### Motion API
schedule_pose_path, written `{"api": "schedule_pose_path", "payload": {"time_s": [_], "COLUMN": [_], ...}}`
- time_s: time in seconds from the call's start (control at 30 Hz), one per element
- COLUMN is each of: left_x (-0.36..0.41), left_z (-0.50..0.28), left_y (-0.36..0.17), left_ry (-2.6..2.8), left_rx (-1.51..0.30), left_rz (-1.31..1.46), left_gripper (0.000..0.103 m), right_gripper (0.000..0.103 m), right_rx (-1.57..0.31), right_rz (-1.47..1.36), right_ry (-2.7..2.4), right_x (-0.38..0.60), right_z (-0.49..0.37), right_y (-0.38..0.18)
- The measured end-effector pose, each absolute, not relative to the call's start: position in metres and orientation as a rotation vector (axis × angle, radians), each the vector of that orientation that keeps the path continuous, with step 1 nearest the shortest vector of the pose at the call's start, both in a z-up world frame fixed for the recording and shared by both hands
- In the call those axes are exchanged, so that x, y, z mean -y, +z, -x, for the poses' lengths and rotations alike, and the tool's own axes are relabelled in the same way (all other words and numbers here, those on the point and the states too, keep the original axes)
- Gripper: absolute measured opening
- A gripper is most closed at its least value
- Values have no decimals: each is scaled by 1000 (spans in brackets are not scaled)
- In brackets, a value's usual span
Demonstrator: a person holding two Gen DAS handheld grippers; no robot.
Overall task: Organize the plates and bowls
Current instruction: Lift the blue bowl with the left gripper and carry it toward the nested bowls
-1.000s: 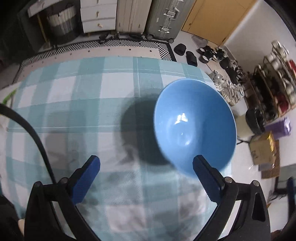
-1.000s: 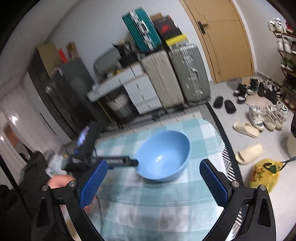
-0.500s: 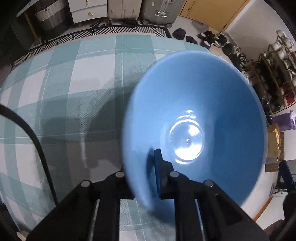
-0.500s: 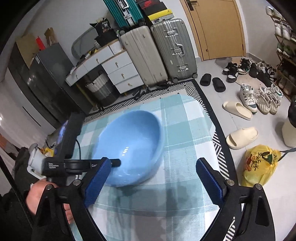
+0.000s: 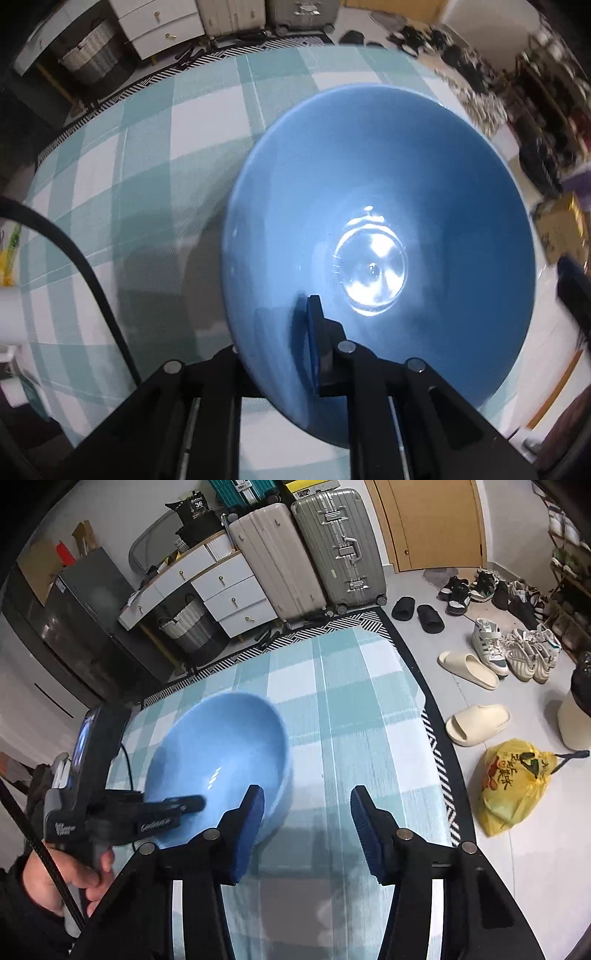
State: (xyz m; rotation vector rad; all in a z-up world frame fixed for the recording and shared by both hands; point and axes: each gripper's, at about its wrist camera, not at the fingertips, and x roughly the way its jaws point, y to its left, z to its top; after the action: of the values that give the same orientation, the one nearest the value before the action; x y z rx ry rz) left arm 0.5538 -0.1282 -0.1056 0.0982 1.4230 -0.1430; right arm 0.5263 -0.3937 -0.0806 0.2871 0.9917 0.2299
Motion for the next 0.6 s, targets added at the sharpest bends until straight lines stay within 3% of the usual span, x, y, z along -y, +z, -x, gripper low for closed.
{"api": "schedule_pose_path", "payload": {"time_s": [0.6], "left_x": [75], "left_z": [-442], "left_y": [-103], "left_ry": [-191], "left_rx": [-1408], "left_rz": [-171], "left_gripper": [14], "right_gripper": [51], "right_rx": [-1086], "right_rz": [-246], "right_ry": [300], "right_x": [348], "right_z": [-450], "right_y": [-62]}}
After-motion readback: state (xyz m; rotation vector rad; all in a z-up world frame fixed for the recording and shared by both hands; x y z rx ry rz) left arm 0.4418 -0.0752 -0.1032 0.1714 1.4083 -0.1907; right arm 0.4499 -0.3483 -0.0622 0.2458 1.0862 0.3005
